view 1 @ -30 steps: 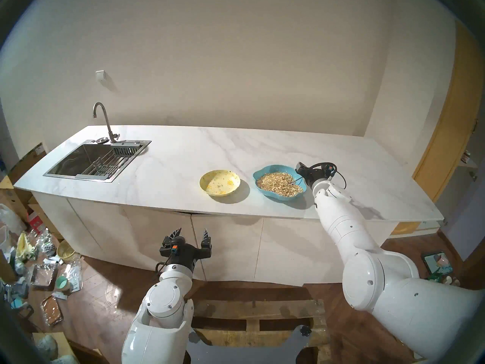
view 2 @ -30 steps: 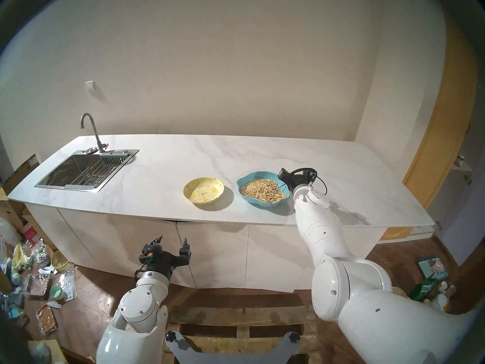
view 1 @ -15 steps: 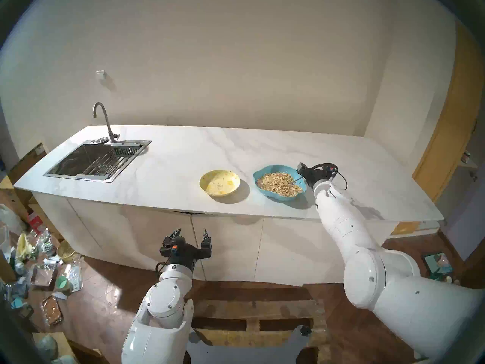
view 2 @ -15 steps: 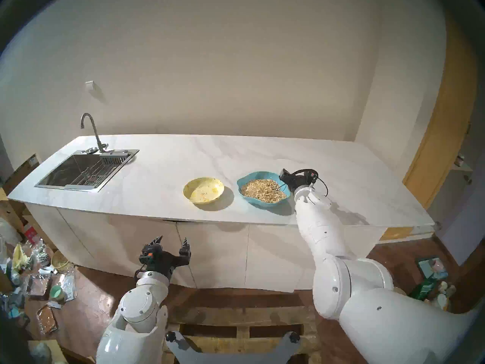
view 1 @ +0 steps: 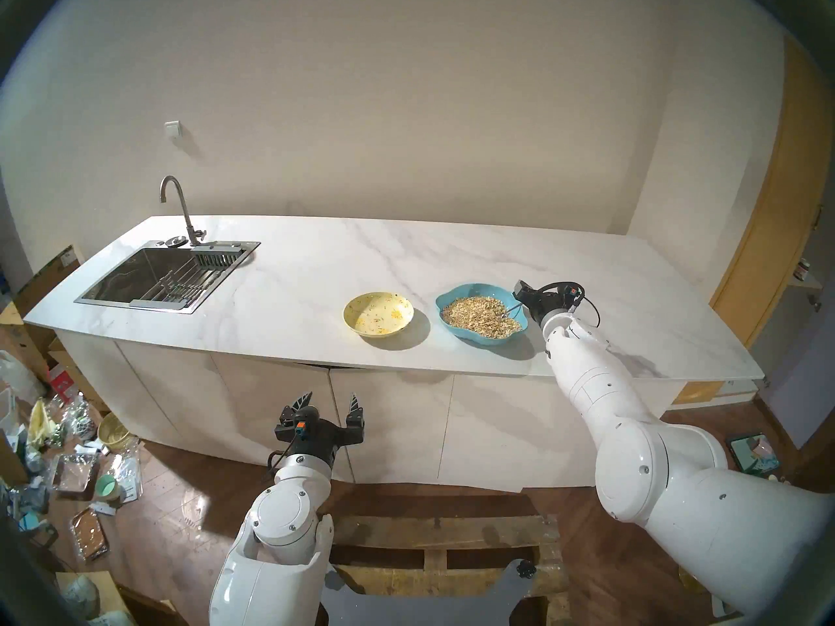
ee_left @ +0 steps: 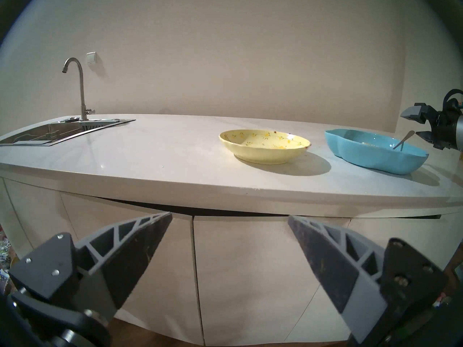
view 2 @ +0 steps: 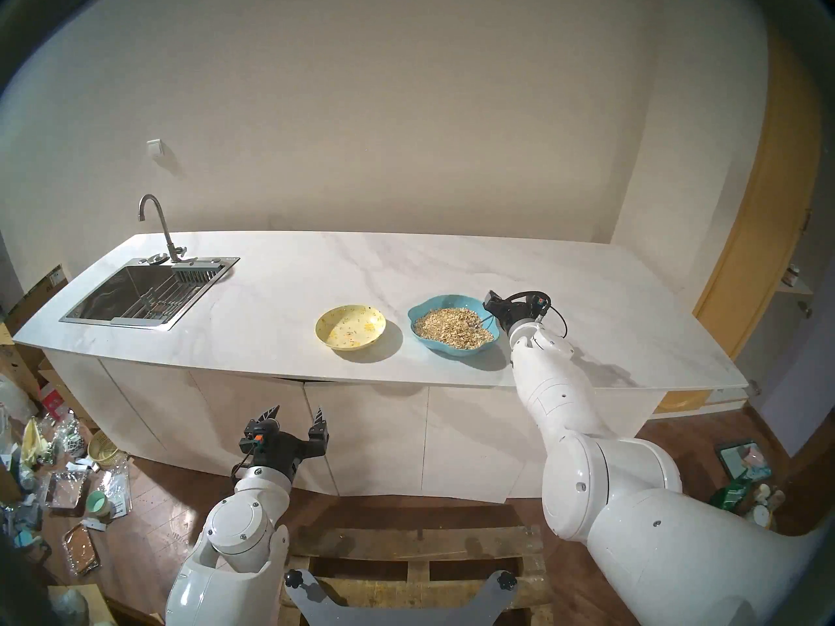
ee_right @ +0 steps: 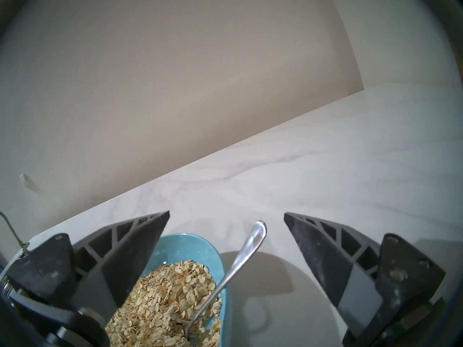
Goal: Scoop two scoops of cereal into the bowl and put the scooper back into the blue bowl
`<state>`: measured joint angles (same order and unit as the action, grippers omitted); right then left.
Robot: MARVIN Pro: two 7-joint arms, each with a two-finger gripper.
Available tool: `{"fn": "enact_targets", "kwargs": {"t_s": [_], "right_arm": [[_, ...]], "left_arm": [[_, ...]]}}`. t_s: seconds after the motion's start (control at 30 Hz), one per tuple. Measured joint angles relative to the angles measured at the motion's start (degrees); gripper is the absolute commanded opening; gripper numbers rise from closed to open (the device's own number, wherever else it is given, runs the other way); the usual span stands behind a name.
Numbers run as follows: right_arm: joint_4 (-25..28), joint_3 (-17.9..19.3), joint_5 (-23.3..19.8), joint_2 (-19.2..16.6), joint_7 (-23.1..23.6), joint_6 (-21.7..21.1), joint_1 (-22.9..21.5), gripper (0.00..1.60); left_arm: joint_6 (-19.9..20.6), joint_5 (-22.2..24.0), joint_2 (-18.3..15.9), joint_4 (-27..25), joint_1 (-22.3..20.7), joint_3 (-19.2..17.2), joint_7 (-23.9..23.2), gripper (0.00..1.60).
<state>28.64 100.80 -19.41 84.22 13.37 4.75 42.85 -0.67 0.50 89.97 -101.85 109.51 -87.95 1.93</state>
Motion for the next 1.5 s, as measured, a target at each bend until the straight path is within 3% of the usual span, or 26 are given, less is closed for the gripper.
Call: {"fn": "enact_targets", "kwargs": {"t_s": [0.63,1.5], "right_arm": [[-8.4,1.6,-0.4,-1.3,1.9,2.0,-3.3,1.6],[-13.4,3.6,-1.7,-0.4,2.9,1.7,-6.4,1.6]], "left_arm": [[0.0,0.0,0.0,0.0,0.0,0.0,0.0,1.6],[0.0,0.0,0.0,0.0,0.0,0.0,0.0,1.6]]}}
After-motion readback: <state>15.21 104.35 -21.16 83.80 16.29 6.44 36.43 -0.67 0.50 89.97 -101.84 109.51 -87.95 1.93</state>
